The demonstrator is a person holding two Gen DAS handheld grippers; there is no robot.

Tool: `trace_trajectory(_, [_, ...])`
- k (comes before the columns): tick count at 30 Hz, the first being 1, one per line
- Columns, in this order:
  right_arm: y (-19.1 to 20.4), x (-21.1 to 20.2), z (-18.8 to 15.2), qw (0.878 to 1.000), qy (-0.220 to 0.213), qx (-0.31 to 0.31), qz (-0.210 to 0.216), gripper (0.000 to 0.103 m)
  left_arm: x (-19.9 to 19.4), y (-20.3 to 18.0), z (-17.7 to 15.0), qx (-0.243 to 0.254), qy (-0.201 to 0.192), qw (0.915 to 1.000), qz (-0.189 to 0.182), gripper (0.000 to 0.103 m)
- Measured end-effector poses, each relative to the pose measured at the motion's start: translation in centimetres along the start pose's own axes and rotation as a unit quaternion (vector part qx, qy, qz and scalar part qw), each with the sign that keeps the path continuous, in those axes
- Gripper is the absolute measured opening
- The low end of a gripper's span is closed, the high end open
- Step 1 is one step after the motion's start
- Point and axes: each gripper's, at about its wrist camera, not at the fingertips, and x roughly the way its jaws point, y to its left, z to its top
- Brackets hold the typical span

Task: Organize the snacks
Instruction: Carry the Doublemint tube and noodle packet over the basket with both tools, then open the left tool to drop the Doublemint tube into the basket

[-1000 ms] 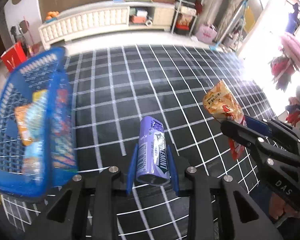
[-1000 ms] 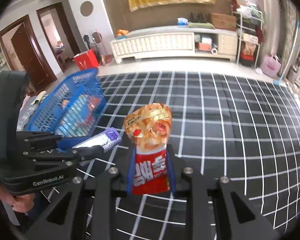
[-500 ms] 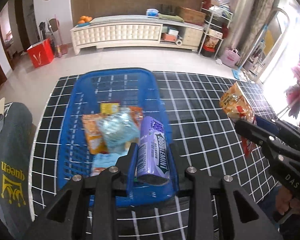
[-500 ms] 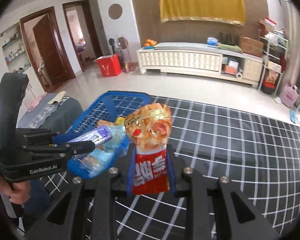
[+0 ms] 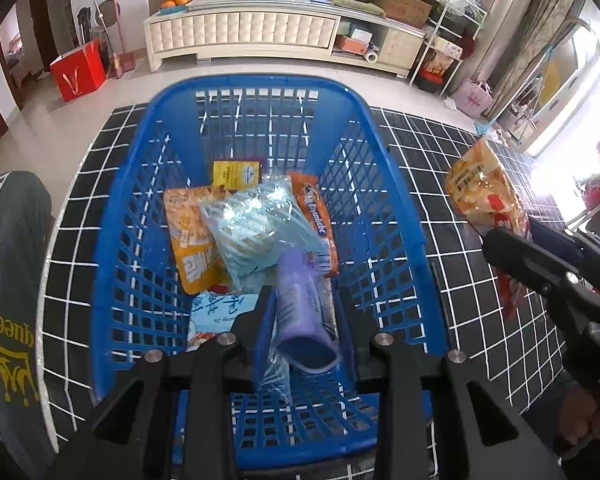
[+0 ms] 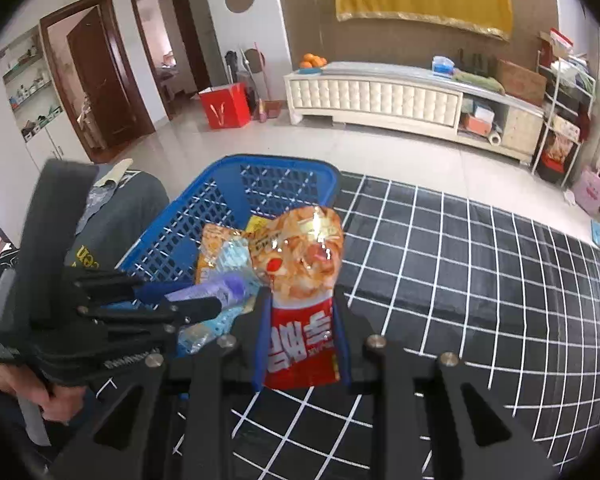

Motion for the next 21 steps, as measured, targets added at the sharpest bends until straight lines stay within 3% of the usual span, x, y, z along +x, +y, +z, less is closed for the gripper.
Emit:
trace_trajectory(3, [0.0,-0.2,-0.1,1.0,0.002,-0.003,-0.004,0.032,-0.1,-0.1,-0.1,-0.003,0.002,1.0,-0.006,0.04])
trace_trajectory(12, [1.2,-2.4,0.1,1.0,-0.013,-0.007,-0.001,0.032,-5.1,-0.2,-0.8,0.017,-0.043,0.9988,0.017,0.041])
trace_trajectory(16, [2.4,-3.2,0.5,1.0,-0.022,-0.019,0.001,0.032,-6.6,0.5,-1.4,0.031,-0.057,0.9975,0.03,0.054])
trace_trajectory(21, [3.7,-2.8,1.2,0.999,-0.021,-0.022,0.01,0.032,-7.7,2.7,-1.8,0.01,-0.069,0.9971,0.03,0.054])
